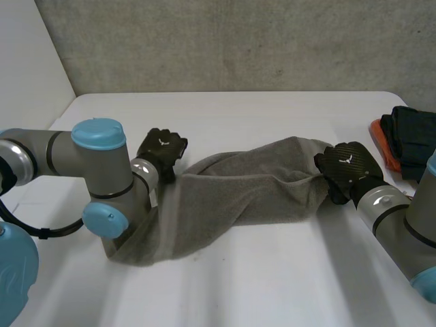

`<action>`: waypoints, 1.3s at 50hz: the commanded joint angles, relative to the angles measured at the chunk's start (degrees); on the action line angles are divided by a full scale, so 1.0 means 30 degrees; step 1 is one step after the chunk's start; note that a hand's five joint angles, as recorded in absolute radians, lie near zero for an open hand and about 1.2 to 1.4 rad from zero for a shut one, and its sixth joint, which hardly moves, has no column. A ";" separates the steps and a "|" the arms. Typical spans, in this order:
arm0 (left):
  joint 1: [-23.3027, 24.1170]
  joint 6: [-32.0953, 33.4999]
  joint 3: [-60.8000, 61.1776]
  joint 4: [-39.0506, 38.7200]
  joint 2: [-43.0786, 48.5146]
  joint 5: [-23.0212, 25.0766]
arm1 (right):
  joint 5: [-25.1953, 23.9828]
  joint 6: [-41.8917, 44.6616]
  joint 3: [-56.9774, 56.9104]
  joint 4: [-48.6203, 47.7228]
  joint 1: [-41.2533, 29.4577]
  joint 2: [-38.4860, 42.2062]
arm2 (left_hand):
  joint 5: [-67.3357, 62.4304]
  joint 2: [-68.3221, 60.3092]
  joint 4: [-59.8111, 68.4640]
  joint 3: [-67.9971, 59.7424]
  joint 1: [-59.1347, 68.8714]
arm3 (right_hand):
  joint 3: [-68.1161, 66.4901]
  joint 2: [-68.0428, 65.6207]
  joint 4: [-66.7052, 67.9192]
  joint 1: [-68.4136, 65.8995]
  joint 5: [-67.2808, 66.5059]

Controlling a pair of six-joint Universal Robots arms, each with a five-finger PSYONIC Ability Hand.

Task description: Fold the laundry.

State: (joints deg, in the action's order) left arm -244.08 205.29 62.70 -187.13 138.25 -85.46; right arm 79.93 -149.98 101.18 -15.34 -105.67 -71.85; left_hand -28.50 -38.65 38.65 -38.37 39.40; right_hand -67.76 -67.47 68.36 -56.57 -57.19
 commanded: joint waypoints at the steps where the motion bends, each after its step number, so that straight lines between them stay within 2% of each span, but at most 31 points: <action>1: 0.0120 0.0182 0.0253 0.1816 -0.0466 -0.0047 | 0.0016 0.0012 -0.0152 -0.0015 -0.0022 0.0016 | -0.2684 -0.2631 0.2634 -0.2726 0.2384 | -0.4078 -0.4178 0.3878 -0.7811 -0.4270; 5: 0.0150 0.0065 0.0546 0.2785 -0.1373 -0.0077 | 0.0016 0.0012 -0.0240 -0.0015 -0.0022 0.0016 | -0.1734 -0.1681 0.1684 -0.1776 0.1434 | -0.4078 -0.4178 0.3878 -0.7811 -0.4270; 14: 0.0121 -0.0082 0.1103 0.2815 -0.2840 -0.0574 | 0.0016 0.0012 -0.0182 -0.0015 -0.0022 0.0016 | -0.0777 -0.0725 0.0728 -0.0819 0.0478 | -0.4078 -0.4178 0.3878 -0.7811 -0.4270; 30: -0.0231 -0.0111 0.0459 0.2932 -0.0791 -0.1131 | 0.0074 0.0012 -0.0210 -0.0015 -0.0022 0.0045 | -0.0496 -0.0443 0.0446 -0.0538 0.0196 | -0.4078 -0.4178 0.3878 -0.7811 -0.4270; 32: -0.0231 -0.0111 0.0342 0.2932 -0.0615 -0.1102 | 0.0103 0.0071 -0.0240 0.0014 -0.0022 0.0045 | -0.1444 -0.1391 0.1394 -0.1486 0.1144 | -0.4078 -0.4178 0.3878 -0.7811 -0.4270; 36: -0.0202 -0.0199 0.0283 0.2932 -0.0789 -0.1131 | 0.0162 0.0305 -0.0357 0.0072 -0.0022 0.0045 | -1.3199 -1.3146 1.3149 -1.3240 1.2899 | -0.4078 -0.4178 0.3878 -0.7811 -0.4270; 40: 0.0062 -0.0111 0.0458 0.2990 -0.1490 -0.1219 | 0.0192 0.0393 -0.0971 0.0395 -0.0022 -0.0013 | -1.3834 -1.3782 1.3785 -1.3876 1.3535 | -0.4078 -0.4178 0.3878 -0.7811 -0.4270; 44: 0.0092 -0.0257 0.1538 0.2991 -0.5228 -0.1715 | 0.0221 0.0568 -0.2053 0.1797 0.0008 -0.0597 | -1.3834 -1.3782 1.3785 -1.3876 1.3535 | -0.4078 -0.4178 0.3878 -0.7811 -0.4270; 52: -0.0055 -0.0141 0.4467 0.2844 -1.2174 -0.2069 | -0.0014 0.2821 -0.5919 0.8357 0.0651 -0.3409 | -1.3834 -1.3782 1.3785 -1.3876 1.3535 | -0.4078 -0.4178 0.3878 -0.7811 -0.4270; 53: -0.0084 -0.0141 0.4792 0.2844 -1.2650 -0.2069 | -0.0043 0.3637 -0.6678 0.9727 0.0710 -0.3847 | -1.3834 -1.3782 1.3785 -1.3876 1.3535 | -0.4078 -0.4178 0.3878 -0.7811 -0.4270; 59: -0.0377 0.0006 0.6872 0.3195 -1.4499 -0.1952 | -0.0102 0.6016 -0.7769 1.2346 0.0682 -0.4349 | -1.3834 -1.3782 1.3785 -1.3876 1.3535 | -0.4078 -0.4178 0.3878 -0.7811 -0.4270; 65: -0.0583 0.0357 0.8515 0.2728 -1.3451 -0.1952 | 0.0046 0.7482 -0.7827 1.3110 0.0506 -0.2919 | -1.3834 -1.3782 1.3785 -1.3876 1.3535 | -0.4078 -0.4178 0.3878 -0.7811 -0.4270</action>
State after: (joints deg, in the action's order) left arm -245.21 205.32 83.46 -177.84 94.85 -91.41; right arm 79.74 -132.69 78.15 21.18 -103.58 -84.72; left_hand -56.00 -68.47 68.66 -68.32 66.46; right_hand -67.94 -67.67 68.39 -56.57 -57.19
